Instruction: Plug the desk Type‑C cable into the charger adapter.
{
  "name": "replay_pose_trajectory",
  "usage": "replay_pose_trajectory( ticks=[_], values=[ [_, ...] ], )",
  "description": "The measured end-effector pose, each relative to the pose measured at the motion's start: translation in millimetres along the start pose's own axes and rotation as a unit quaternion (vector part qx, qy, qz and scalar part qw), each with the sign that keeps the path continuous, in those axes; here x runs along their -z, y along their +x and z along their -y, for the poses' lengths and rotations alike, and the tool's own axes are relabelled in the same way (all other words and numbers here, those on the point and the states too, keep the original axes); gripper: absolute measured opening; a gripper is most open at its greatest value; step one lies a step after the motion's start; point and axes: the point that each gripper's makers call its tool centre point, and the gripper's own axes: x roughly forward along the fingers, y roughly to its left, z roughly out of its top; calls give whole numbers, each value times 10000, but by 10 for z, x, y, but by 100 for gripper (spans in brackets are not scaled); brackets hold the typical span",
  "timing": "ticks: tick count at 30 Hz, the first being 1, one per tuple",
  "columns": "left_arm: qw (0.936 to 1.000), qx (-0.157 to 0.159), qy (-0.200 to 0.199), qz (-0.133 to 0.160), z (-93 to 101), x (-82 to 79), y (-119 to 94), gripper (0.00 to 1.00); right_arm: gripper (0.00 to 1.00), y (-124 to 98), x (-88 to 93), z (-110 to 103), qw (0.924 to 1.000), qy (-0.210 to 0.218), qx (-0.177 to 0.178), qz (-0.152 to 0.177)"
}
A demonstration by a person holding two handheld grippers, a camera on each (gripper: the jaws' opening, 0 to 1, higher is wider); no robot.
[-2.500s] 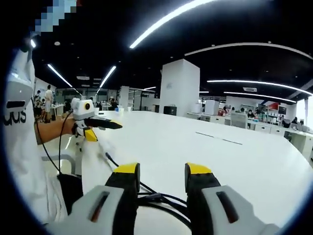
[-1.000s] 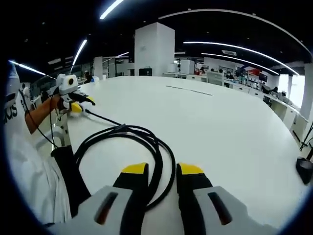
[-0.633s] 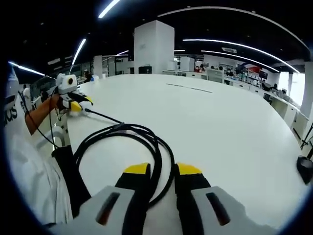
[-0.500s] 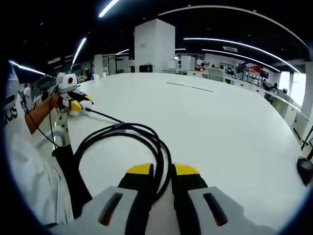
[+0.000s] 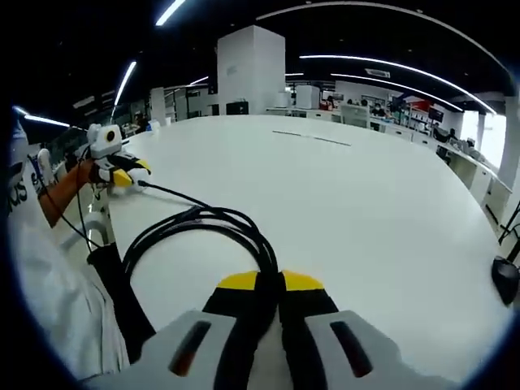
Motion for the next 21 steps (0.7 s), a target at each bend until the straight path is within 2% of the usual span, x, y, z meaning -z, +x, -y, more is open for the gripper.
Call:
replay_pose_trajectory(
  ticks=[4,21],
  values=[
    [9999,-90,-107,42,-53,-15,3,27,7,15,-7,6,10000,5,-17,-24],
    [9999,-143,32,-57,-294,-77,110,27,7,157,-117,138,10000,53,-35,-39]
  ],
)
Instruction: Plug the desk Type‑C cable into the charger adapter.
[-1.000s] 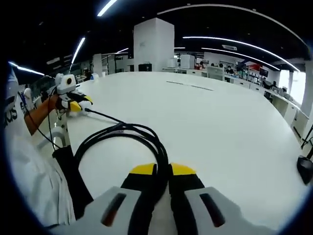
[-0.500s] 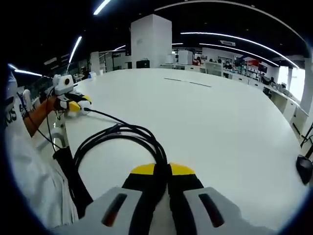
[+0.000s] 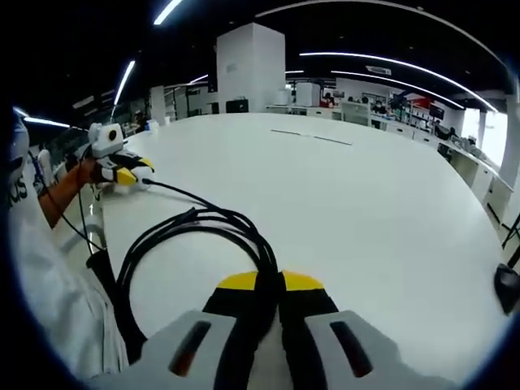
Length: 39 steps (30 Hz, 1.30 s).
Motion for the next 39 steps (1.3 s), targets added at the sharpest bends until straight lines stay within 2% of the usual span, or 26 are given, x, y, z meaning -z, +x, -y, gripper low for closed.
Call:
replay_pose_trajectory(
  ticks=[22,39],
  values=[
    [9998,-146,-74,94,-497,-128,255,27,7,336,-245,312,9998,105,132,90],
    [9995,-221,-133,189,-918,-262,557,27,7,610,-444,661,9994,162,240,164]
  ],
)
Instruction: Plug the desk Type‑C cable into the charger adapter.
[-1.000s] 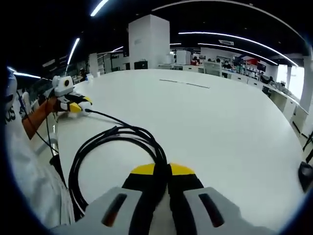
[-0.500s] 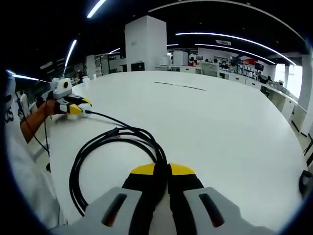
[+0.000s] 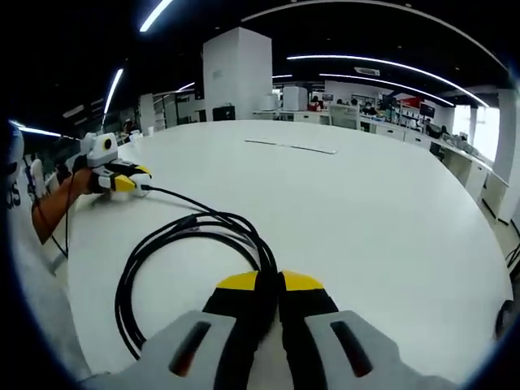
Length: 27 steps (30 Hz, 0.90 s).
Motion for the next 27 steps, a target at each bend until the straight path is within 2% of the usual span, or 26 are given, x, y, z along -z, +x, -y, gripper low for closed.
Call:
replay_pose_trajectory(
  ticks=[27],
  values=[
    [9996,-260,-21,48,-731,-218,391,28,7,569,-449,427,9998,-166,-30,76]
  ],
)
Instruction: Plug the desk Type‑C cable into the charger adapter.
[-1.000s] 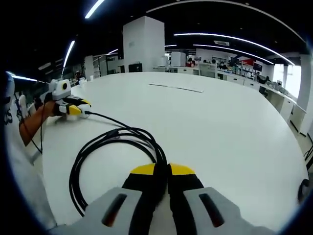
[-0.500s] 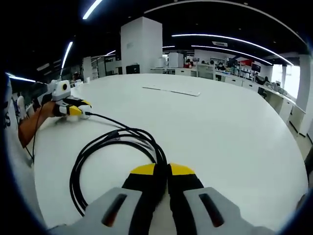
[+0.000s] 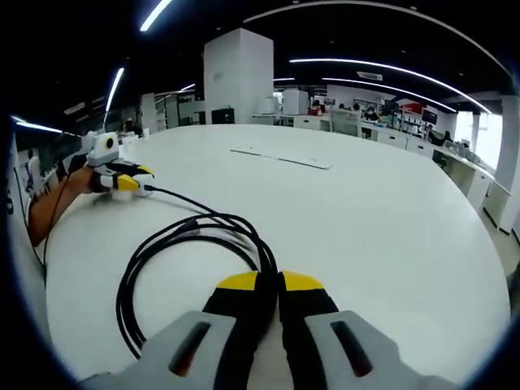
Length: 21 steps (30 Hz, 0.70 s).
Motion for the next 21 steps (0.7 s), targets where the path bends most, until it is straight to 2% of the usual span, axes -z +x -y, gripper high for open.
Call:
replay_pose_trajectory(
  ticks=[10,21],
  values=[
    [9999,-142,45,-27,-229,-77,166,28,7,239,-153,180,10000,2,15,95],
    [9997,-234,77,-63,-412,-140,315,28,7,391,-248,325,9998,55,69,178]
  ],
)
